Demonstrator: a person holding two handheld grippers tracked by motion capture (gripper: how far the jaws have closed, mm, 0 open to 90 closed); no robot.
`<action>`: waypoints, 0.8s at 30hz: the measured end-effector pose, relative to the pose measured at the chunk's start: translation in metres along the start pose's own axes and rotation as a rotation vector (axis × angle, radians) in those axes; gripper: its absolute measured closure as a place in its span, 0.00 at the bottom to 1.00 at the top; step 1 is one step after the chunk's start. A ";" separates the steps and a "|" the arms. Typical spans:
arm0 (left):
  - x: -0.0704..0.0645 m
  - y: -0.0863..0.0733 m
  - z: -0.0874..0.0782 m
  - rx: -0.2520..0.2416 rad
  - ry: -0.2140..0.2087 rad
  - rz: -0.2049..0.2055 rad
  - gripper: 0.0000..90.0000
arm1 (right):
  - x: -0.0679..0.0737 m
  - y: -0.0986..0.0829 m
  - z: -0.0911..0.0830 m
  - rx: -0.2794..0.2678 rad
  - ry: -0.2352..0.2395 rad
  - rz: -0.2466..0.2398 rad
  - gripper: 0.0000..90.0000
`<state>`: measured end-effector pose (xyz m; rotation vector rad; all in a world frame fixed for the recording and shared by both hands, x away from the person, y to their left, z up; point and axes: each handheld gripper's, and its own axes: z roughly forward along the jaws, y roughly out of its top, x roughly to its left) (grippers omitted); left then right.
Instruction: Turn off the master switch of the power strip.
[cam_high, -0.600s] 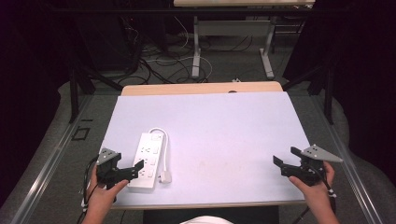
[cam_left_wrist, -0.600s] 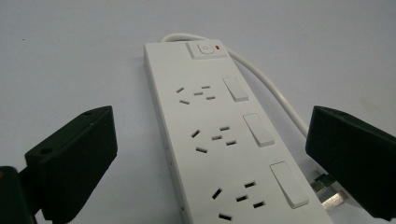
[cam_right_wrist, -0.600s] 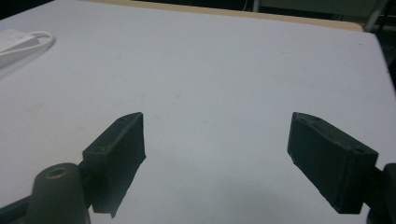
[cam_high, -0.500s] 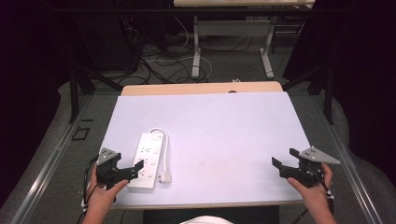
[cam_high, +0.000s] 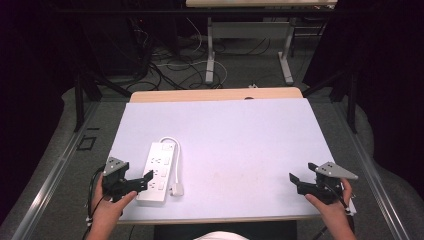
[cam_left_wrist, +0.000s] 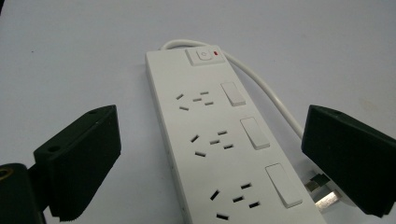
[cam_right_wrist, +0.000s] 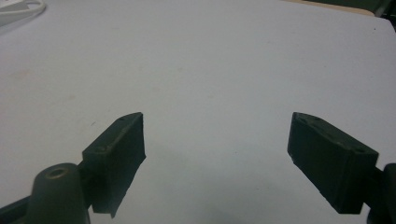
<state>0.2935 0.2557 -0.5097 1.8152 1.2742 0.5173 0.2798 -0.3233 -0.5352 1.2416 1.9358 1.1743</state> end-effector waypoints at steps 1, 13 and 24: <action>0.000 0.002 -0.001 -0.002 0.001 0.002 0.06 | 0.000 0.000 0.000 -0.003 -0.002 -0.005 0.20; 0.001 0.028 0.000 0.015 0.003 0.000 0.14 | 0.000 0.000 0.000 -0.002 0.007 -0.004 0.20; 0.005 0.052 -0.002 0.012 0.011 -0.016 0.19 | 0.001 -0.001 0.000 0.010 0.004 -0.002 0.20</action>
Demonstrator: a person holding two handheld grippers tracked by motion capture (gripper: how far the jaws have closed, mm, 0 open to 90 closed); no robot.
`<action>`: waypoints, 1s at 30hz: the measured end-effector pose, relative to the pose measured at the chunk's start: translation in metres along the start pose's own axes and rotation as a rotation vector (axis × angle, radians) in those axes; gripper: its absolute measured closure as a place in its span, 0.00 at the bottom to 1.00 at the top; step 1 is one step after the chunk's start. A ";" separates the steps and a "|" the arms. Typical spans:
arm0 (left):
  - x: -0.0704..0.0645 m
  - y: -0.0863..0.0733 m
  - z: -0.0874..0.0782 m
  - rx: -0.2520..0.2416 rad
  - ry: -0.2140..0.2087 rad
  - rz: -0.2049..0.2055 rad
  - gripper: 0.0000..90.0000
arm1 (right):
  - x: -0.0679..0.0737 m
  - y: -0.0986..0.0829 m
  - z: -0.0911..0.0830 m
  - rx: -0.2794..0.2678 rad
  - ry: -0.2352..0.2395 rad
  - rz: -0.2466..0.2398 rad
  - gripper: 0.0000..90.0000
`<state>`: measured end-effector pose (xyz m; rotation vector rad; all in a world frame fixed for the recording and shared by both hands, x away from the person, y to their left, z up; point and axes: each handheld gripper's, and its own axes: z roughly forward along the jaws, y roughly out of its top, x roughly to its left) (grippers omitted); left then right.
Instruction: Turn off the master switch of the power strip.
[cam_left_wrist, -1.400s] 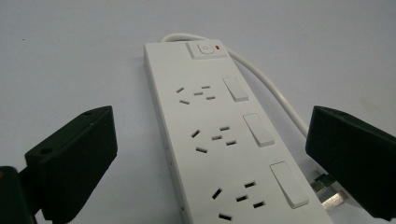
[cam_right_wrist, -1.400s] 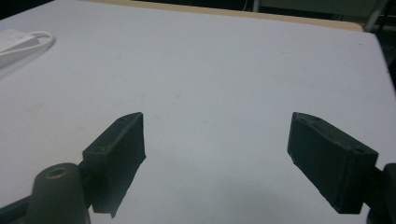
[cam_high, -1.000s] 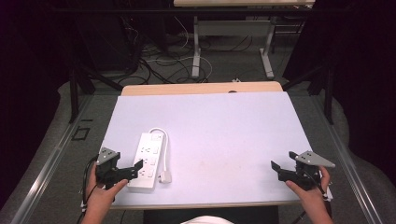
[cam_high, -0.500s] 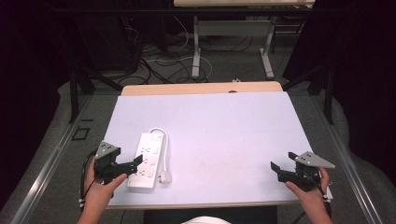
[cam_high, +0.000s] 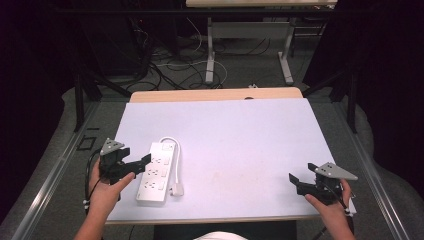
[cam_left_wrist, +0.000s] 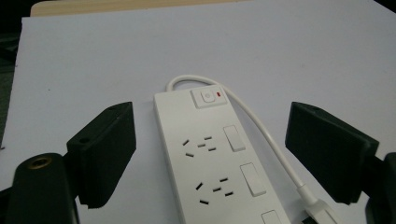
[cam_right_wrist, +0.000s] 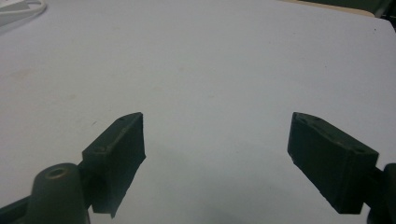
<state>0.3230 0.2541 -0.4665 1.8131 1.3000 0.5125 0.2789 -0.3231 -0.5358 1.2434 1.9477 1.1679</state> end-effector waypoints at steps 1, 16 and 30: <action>0.001 0.002 0.000 0.002 -0.001 0.008 0.19 | 0.000 0.000 0.000 0.002 0.004 0.007 0.20; 0.004 0.022 0.015 0.028 -0.019 -0.030 0.28 | 0.000 -0.001 0.001 0.001 0.011 0.014 0.20; -0.005 0.033 0.034 0.066 -0.018 -0.045 0.35 | -0.001 -0.003 0.003 -0.010 0.015 0.024 0.20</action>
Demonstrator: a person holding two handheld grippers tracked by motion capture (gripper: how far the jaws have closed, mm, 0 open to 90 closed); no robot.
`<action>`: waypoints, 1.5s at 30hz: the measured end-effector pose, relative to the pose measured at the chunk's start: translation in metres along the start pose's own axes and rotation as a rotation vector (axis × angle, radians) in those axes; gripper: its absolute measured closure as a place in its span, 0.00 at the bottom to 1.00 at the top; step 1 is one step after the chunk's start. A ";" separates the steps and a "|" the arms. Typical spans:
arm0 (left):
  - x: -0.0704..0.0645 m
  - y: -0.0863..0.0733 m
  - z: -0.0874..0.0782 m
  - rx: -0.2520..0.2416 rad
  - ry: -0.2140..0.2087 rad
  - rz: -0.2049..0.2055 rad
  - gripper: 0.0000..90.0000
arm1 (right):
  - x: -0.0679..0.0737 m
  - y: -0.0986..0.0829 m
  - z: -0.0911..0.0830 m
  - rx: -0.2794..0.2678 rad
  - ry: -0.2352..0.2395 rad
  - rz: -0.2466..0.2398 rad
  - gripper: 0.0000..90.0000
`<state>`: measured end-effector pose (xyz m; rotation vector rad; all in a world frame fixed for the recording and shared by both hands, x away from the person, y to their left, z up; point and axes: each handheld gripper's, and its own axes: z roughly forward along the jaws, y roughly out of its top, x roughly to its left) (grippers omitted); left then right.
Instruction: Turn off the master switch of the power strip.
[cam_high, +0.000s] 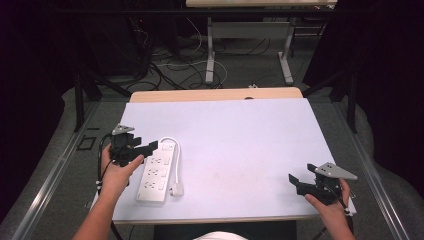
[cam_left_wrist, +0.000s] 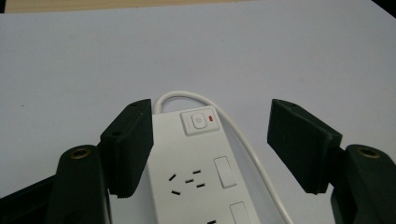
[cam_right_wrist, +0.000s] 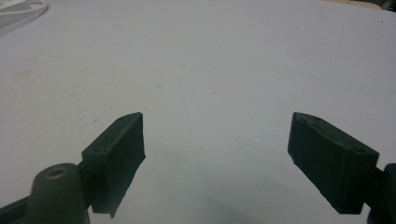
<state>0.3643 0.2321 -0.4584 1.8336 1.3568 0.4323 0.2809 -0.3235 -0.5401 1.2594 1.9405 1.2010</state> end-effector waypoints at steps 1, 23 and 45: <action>-0.001 0.001 0.001 -0.002 0.001 -0.007 0.36 | 0.001 0.000 -0.001 0.010 0.007 0.011 0.20; -0.005 0.011 0.030 0.049 -0.025 -0.099 0.52 | 0.001 -0.001 0.001 0.014 0.013 0.007 0.20; 0.000 0.011 0.058 0.149 0.010 -0.129 0.78 | 0.001 -0.002 0.002 0.020 0.014 0.014 0.20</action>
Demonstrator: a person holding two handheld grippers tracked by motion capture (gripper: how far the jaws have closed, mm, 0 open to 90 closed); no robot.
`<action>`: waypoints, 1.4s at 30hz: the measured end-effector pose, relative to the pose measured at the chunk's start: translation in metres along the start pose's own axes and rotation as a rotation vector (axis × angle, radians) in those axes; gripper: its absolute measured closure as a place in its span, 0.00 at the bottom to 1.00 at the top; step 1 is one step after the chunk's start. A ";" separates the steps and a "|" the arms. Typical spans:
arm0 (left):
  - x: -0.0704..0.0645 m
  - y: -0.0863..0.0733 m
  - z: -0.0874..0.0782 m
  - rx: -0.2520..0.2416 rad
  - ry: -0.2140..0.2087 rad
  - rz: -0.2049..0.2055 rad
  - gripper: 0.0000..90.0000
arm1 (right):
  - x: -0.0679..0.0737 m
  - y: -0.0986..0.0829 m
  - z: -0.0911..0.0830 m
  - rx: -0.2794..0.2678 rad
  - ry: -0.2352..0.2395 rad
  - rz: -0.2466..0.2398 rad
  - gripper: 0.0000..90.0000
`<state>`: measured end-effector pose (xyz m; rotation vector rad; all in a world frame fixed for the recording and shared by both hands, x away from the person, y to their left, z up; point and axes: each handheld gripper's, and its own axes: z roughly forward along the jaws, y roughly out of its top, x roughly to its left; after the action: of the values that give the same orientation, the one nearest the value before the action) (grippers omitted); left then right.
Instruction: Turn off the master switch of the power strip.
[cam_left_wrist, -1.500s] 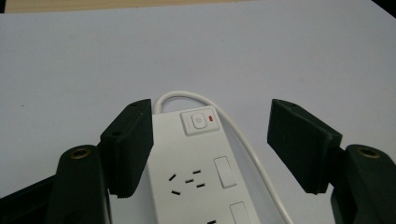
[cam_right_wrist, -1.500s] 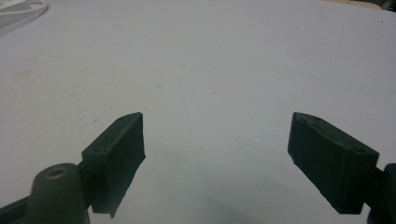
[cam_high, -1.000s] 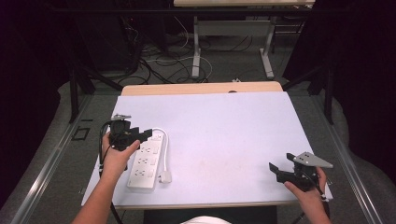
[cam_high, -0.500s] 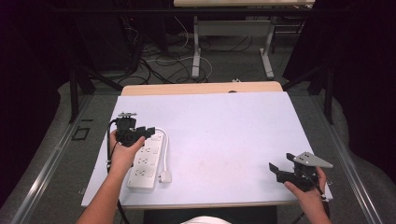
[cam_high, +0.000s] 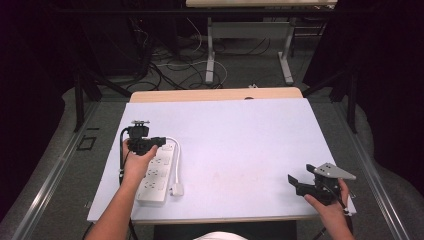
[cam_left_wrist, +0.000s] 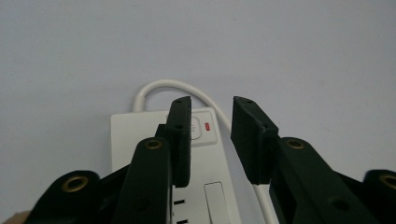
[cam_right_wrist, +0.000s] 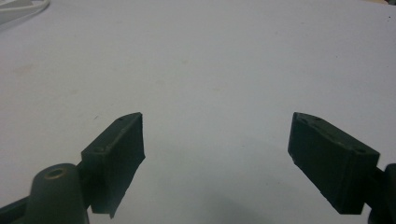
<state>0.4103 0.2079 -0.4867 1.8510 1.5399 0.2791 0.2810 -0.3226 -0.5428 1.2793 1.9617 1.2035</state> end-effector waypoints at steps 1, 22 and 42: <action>0.000 0.000 0.002 -0.010 0.010 -0.003 0.79 | 0.000 0.000 0.000 0.000 0.001 0.000 0.20; 0.002 0.000 0.026 0.061 0.050 -0.024 1.00 | -0.001 -0.001 0.001 0.004 0.008 -0.002 0.20; 0.000 -0.001 0.046 0.083 0.066 -0.026 1.00 | -0.003 -0.001 0.001 0.012 0.008 0.010 0.20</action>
<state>0.4356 0.1904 -0.5214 1.9009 1.6415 0.2704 0.2825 -0.3248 -0.5446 1.2936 1.9738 1.2047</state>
